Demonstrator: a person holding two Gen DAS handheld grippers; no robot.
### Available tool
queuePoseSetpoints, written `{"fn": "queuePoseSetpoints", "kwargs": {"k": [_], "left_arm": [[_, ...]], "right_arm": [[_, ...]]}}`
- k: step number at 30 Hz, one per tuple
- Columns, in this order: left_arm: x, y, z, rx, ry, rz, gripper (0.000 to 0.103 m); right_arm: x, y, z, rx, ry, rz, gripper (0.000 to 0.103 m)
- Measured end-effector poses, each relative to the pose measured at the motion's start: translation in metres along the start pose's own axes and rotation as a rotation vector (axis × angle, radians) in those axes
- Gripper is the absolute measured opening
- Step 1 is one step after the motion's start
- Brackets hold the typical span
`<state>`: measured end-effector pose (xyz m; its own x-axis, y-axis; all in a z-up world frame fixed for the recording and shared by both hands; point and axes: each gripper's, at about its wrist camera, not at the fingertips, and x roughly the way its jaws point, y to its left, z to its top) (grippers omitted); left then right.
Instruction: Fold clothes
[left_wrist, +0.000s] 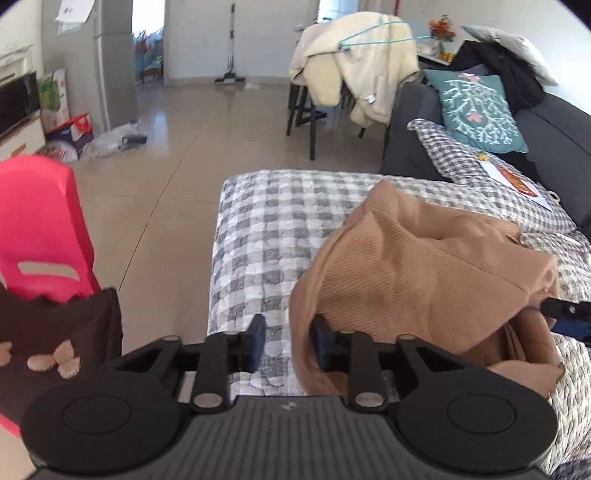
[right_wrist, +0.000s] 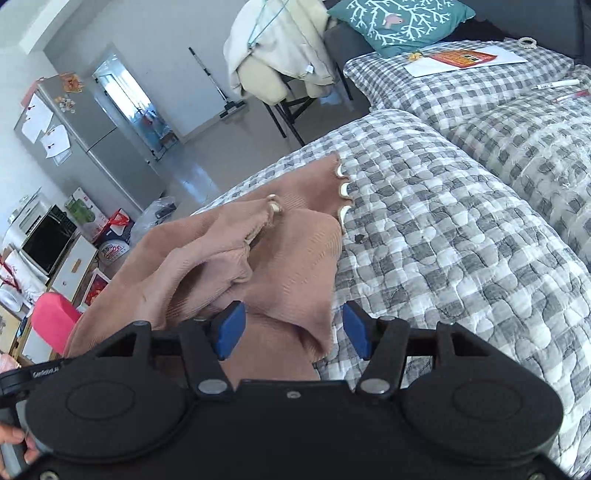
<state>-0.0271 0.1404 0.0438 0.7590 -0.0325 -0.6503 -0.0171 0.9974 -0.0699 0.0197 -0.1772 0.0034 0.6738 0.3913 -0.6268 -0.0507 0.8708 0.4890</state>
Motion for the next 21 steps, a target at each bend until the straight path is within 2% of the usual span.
{"fn": "queuePoseSetpoints", "kwargs": {"k": [5,11,14,17,19,20,21], "left_arm": [[-0.014,-0.032,-0.005,0.142,-0.133,-0.149,0.079],[-0.004,-0.087,-0.006,0.306,-0.173,-0.262,0.079],[-0.001,-0.116,-0.007,0.397,-0.222,-0.275,0.079],[0.019,-0.140,-0.011,0.488,-0.206,-0.237,0.077],[0.038,-0.144,-0.011,0.480,-0.161,-0.229,0.055],[0.043,-0.140,-0.008,0.434,-0.142,-0.243,0.018],[0.048,-0.136,-0.005,0.388,-0.122,-0.256,0.007]], "right_arm": [[0.008,0.000,0.002,0.015,-0.004,0.012,0.064],[0.016,0.003,0.005,0.031,-0.001,0.025,0.066],[0.019,0.002,0.006,0.033,0.002,0.029,0.066],[0.023,0.001,0.007,0.024,0.003,0.029,0.066],[0.027,-0.001,0.008,0.005,0.004,0.031,0.060],[0.028,-0.002,0.008,-0.004,0.004,0.032,0.055],[0.028,-0.003,0.009,-0.006,0.003,0.034,0.039]]}}
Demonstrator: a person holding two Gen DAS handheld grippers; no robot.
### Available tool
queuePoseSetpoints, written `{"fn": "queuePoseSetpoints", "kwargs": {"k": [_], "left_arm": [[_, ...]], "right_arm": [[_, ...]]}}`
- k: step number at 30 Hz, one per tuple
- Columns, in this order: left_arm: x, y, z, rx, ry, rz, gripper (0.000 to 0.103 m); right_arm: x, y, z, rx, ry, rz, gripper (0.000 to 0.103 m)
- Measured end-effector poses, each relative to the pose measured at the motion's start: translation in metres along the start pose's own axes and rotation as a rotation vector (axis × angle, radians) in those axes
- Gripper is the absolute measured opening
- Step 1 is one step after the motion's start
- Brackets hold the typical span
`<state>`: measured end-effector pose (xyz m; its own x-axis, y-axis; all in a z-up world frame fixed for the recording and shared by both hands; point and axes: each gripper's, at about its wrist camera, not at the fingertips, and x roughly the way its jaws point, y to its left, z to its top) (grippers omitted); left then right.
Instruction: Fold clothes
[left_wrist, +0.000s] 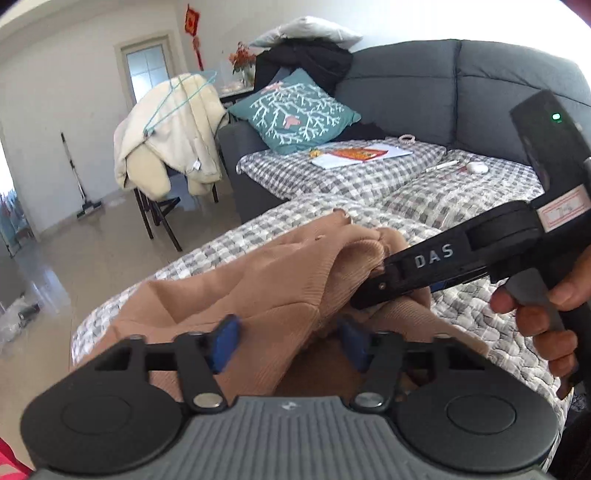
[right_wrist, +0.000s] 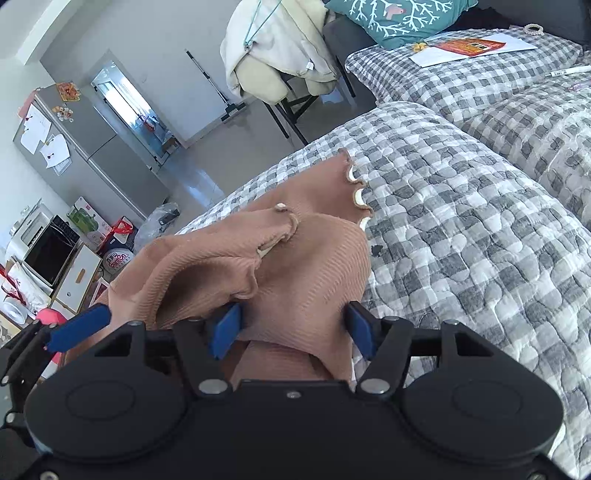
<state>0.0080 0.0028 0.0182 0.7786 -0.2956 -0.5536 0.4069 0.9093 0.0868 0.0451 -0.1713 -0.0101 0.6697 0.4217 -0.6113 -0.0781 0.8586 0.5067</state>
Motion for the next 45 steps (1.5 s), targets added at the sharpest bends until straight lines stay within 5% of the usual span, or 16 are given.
{"fn": "queuePoseSetpoints", "kwargs": {"k": [1,9,15,18,22,26,29,31,36,41,45], "left_arm": [[0.004,0.006,0.000,-0.048,0.011,-0.013,0.007],[-0.035,0.039,0.010,-0.291,-0.169,0.038,0.005],[-0.054,0.070,0.004,-0.457,-0.147,0.003,0.005],[-0.059,0.080,0.001,-0.540,-0.121,-0.101,0.005],[-0.057,0.076,-0.001,-0.555,-0.065,-0.180,0.005],[-0.035,0.067,-0.004,-0.507,0.034,-0.189,0.010],[-0.026,0.066,-0.008,-0.487,0.073,-0.183,0.034],[-0.026,0.068,-0.009,-0.471,0.070,-0.176,0.039],[-0.024,0.074,-0.014,-0.433,0.079,-0.185,0.049],[-0.019,0.079,-0.022,-0.383,0.106,-0.185,0.051],[-0.015,0.089,-0.031,-0.386,0.129,-0.194,0.049]], "right_arm": [[-0.001,-0.001,0.001,-0.001,-0.002,0.002,0.026],[-0.037,-0.006,0.006,-0.008,-0.088,-0.028,0.020],[-0.087,-0.029,0.010,-0.014,-0.172,-0.156,0.019],[-0.107,-0.045,0.011,0.003,-0.193,-0.186,0.019],[-0.136,-0.059,0.011,0.010,-0.214,-0.213,0.020],[-0.134,-0.061,0.006,-0.072,-0.137,-0.278,0.026],[-0.130,-0.062,0.000,-0.126,-0.106,-0.331,0.043],[-0.134,-0.061,0.000,-0.158,-0.137,-0.340,0.059],[-0.140,-0.062,0.014,-0.233,-0.219,-0.231,0.068],[-0.102,-0.052,0.020,-0.371,-0.135,-0.102,0.068],[-0.068,-0.043,0.018,-0.467,-0.067,-0.095,0.068]]}}
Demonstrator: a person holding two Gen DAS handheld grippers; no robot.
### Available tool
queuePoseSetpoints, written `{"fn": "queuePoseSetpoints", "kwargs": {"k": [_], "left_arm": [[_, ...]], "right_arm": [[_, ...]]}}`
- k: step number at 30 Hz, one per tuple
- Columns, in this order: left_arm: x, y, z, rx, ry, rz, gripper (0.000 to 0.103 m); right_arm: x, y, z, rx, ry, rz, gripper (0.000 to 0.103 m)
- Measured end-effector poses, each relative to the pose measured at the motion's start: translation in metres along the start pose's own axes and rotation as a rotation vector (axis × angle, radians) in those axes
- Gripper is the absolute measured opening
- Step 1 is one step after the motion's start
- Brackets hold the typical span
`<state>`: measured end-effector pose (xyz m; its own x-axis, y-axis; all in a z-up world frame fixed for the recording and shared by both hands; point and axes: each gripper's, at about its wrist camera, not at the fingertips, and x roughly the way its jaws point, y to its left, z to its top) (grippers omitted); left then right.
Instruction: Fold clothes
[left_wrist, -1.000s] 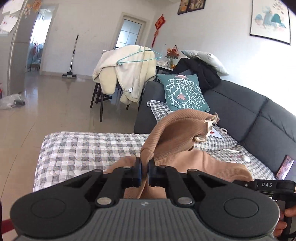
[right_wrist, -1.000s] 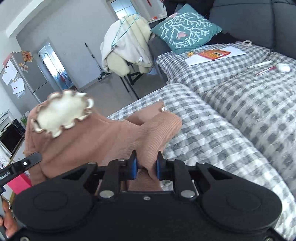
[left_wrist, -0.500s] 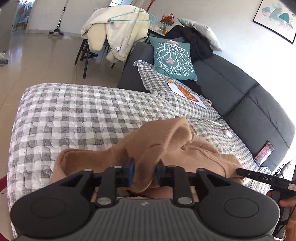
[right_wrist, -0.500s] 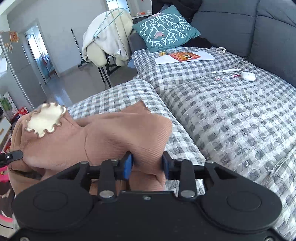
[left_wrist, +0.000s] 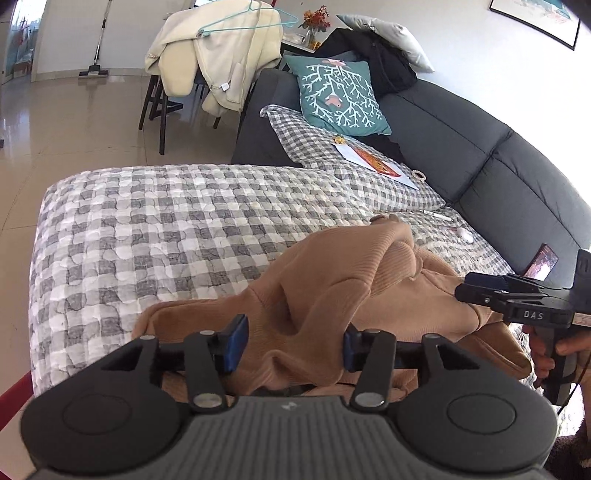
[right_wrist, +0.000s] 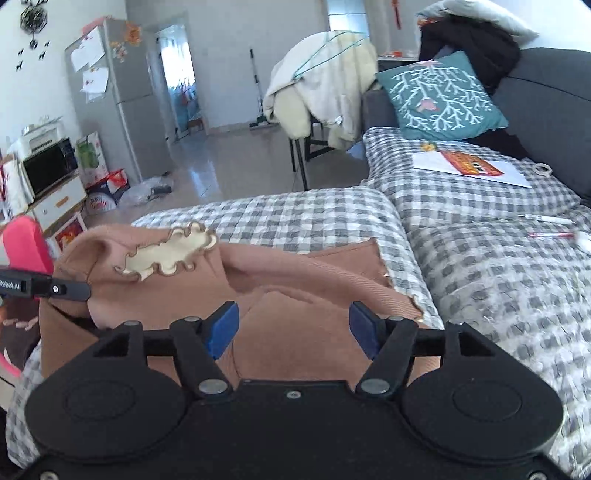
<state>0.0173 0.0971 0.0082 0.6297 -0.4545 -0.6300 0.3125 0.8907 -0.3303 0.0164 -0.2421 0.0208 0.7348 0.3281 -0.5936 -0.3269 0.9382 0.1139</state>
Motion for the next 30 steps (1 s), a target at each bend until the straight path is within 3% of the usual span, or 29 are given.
{"fn": "queuePoseSetpoints", "kwargs": {"k": [1,3,5,6,9,11,15,20,24,30], "left_arm": [[0.000,0.002,-0.001,0.000,0.004,0.006,0.047],[0.001,0.008,-0.002,0.004,0.012,0.028,0.026],[0.001,0.017,-0.003,-0.018,0.021,0.048,0.010],[0.002,0.021,-0.002,-0.031,0.022,0.052,0.008],[-0.001,0.028,0.001,-0.048,-0.002,0.058,0.006],[-0.007,0.032,0.006,-0.061,-0.035,0.063,0.006],[-0.014,0.034,0.028,-0.073,-0.082,0.057,0.005],[0.000,0.034,0.070,-0.049,-0.090,0.081,0.005],[0.026,0.042,0.103,-0.066,-0.071,0.085,0.006],[0.081,0.048,0.149,-0.052,-0.057,0.130,0.006]], "right_arm": [[0.010,0.001,0.000,-0.014,0.014,0.007,0.068],[0.025,0.000,0.000,-0.025,0.042,0.021,0.068],[0.045,-0.002,-0.001,-0.033,0.099,0.066,0.055],[0.050,-0.001,-0.003,-0.040,0.119,0.081,0.036],[0.053,0.004,-0.008,-0.086,0.125,0.087,0.020],[0.041,0.003,-0.003,-0.067,0.078,0.095,0.012],[0.015,0.006,0.009,-0.070,-0.045,0.039,0.010],[0.010,0.006,0.044,-0.084,-0.196,-0.111,0.010],[0.029,0.003,0.072,-0.105,-0.220,-0.188,0.008],[0.088,-0.017,0.112,-0.143,-0.187,-0.300,0.006]]}}
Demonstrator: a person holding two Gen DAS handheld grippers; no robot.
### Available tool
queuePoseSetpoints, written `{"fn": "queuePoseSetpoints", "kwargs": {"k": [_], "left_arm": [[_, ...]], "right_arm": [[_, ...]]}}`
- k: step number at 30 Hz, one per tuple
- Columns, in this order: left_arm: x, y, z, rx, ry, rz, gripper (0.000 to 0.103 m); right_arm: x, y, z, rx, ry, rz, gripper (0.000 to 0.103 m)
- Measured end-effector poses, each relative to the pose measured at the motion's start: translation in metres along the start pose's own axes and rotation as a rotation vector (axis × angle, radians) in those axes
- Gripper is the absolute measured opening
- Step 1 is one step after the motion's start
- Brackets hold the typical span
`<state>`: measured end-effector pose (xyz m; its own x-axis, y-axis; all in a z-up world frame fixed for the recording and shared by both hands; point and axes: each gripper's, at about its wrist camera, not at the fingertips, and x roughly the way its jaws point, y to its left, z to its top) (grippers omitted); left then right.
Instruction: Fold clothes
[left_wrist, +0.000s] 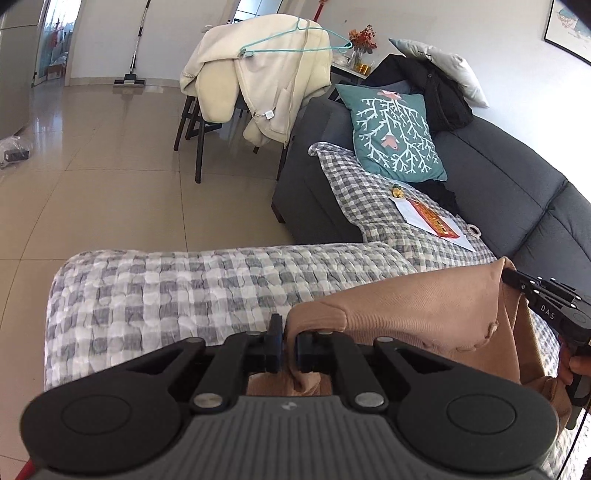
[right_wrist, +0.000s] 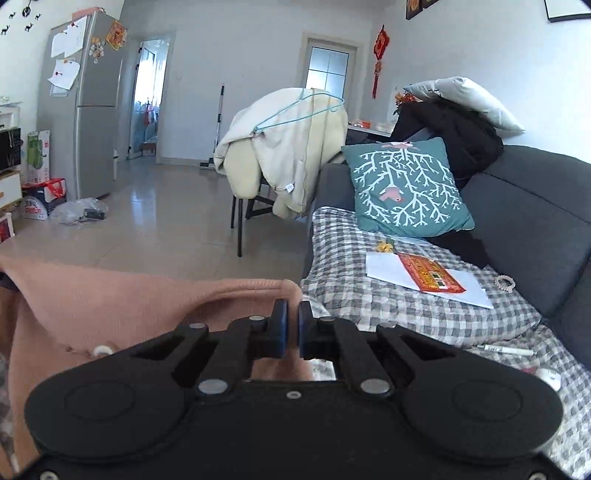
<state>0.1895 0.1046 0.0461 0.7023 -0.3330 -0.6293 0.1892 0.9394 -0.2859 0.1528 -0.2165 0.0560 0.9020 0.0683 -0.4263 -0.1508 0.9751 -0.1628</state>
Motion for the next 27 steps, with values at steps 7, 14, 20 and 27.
{"fn": "queuePoseSetpoints", "kwargs": {"k": [7,14,20,27], "left_arm": [[0.075,0.000,0.030,-0.015,0.051,0.052,0.006],[0.125,-0.002,0.021,0.008,0.109,0.114,0.010],[0.113,-0.002,0.017,-0.011,0.071,0.153,0.059],[0.058,-0.012,0.007,-0.063,0.060,0.125,0.077]], "right_arm": [[0.087,0.002,0.009,-0.085,0.087,-0.062,0.006],[0.141,0.008,-0.011,-0.137,0.201,-0.113,0.007],[0.131,-0.004,-0.007,-0.095,0.163,-0.123,0.057],[0.073,-0.014,0.010,-0.101,0.112,-0.119,0.070]]}}
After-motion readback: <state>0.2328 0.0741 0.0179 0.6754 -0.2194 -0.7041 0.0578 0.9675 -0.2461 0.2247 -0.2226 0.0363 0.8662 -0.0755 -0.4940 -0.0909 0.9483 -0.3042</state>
